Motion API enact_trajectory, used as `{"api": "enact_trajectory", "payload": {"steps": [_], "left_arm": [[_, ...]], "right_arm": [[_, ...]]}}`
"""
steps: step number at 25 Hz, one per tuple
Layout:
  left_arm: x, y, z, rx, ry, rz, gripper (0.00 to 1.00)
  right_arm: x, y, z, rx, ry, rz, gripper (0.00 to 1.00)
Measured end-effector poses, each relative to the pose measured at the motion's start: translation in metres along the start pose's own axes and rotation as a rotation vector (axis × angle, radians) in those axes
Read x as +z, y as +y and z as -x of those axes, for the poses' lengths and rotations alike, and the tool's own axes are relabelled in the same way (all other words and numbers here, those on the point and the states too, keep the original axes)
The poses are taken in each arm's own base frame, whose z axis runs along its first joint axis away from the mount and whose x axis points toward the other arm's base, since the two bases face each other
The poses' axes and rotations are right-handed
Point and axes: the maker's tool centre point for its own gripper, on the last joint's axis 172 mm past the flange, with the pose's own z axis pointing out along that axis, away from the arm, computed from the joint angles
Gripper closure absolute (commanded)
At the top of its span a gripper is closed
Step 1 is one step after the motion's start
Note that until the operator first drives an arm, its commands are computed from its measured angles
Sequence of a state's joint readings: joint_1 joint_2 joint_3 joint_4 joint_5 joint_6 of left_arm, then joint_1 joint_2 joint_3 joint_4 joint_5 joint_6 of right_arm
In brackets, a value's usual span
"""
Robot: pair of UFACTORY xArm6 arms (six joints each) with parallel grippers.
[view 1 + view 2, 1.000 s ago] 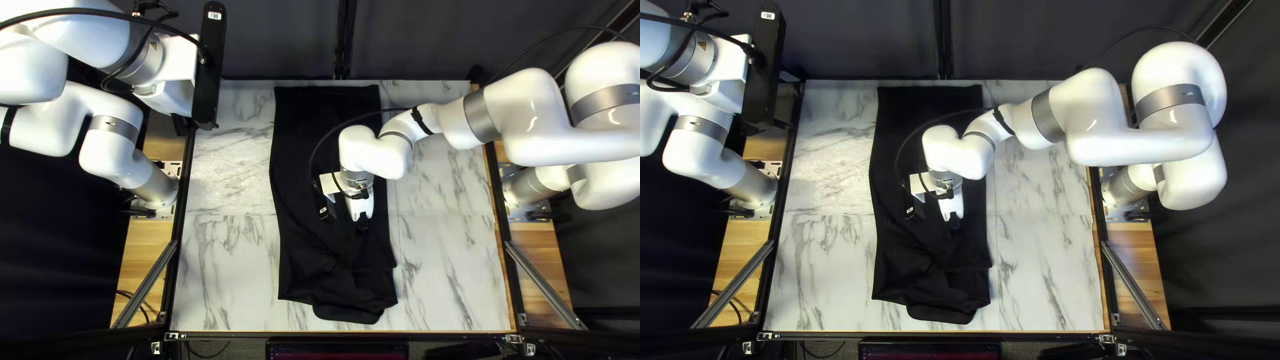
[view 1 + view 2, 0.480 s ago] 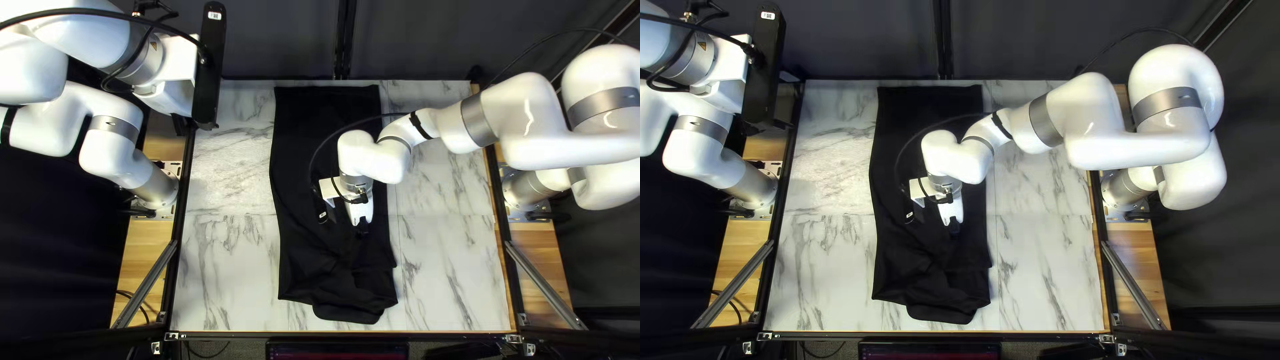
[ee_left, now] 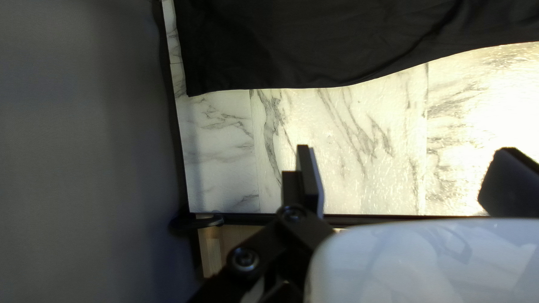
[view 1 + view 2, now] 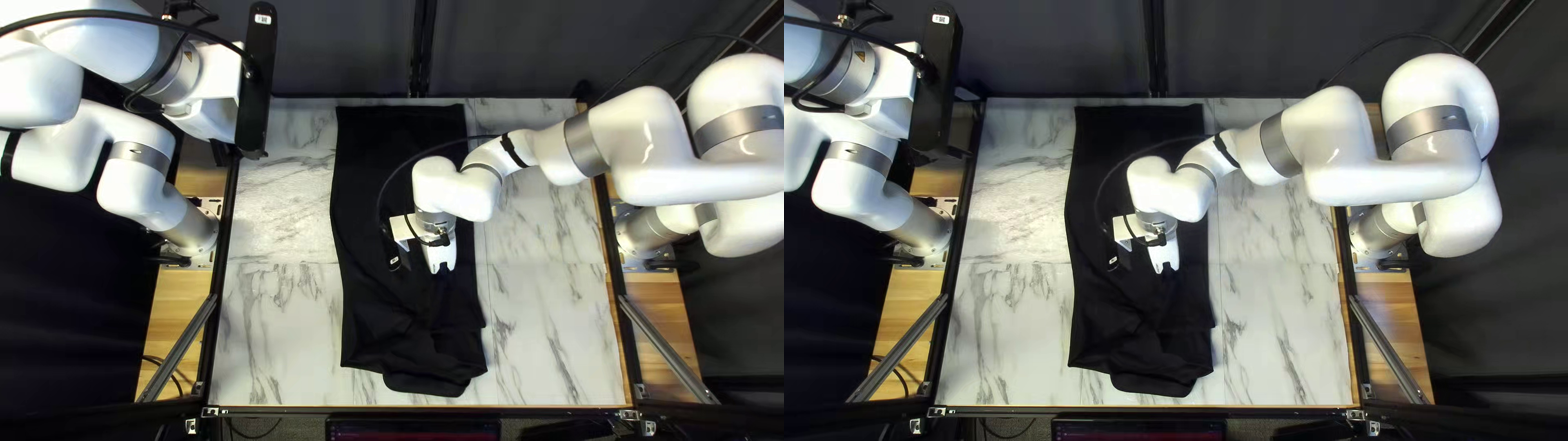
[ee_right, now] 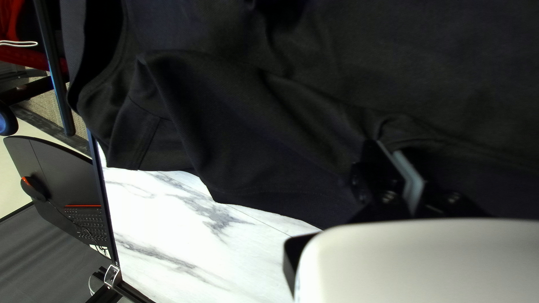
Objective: Fold t-shirt
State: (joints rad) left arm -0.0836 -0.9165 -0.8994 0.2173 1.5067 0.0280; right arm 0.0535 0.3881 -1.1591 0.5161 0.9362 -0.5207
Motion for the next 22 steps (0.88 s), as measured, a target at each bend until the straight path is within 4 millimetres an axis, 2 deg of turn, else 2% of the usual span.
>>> {"api": "enact_trajectory", "payload": {"steps": [8,9,10,13,15,16,22], "left_arm": [[0.0,0.0,0.0,0.0,0.0,0.0,0.0],[0.0,0.0,0.0,0.0,0.0,0.0,0.0],[0.0,0.0,0.0,0.0,0.0,0.0,0.0],[0.0,0.0,0.0,0.0,0.0,0.0,0.0],[0.0,0.0,0.0,0.0,0.0,0.0,0.0],[0.0,0.0,0.0,0.0,0.0,0.0,0.0],[0.0,0.0,0.0,0.0,0.0,0.0,0.0]], "right_arm": [[-0.005,0.005,-0.002,0.004,0.014,0.0,0.85],[-0.005,0.006,-0.002,0.006,0.016,0.0,0.81],[-0.005,0.006,-0.002,0.008,0.018,0.001,0.74],[-0.007,0.007,-0.004,0.016,0.025,0.003,0.63],[-0.006,0.008,-0.006,0.016,0.028,0.005,0.18],[-0.005,0.009,-0.008,0.016,0.027,0.005,0.01],[0.002,0.009,-0.012,0.0,0.029,0.016,0.0]]}}
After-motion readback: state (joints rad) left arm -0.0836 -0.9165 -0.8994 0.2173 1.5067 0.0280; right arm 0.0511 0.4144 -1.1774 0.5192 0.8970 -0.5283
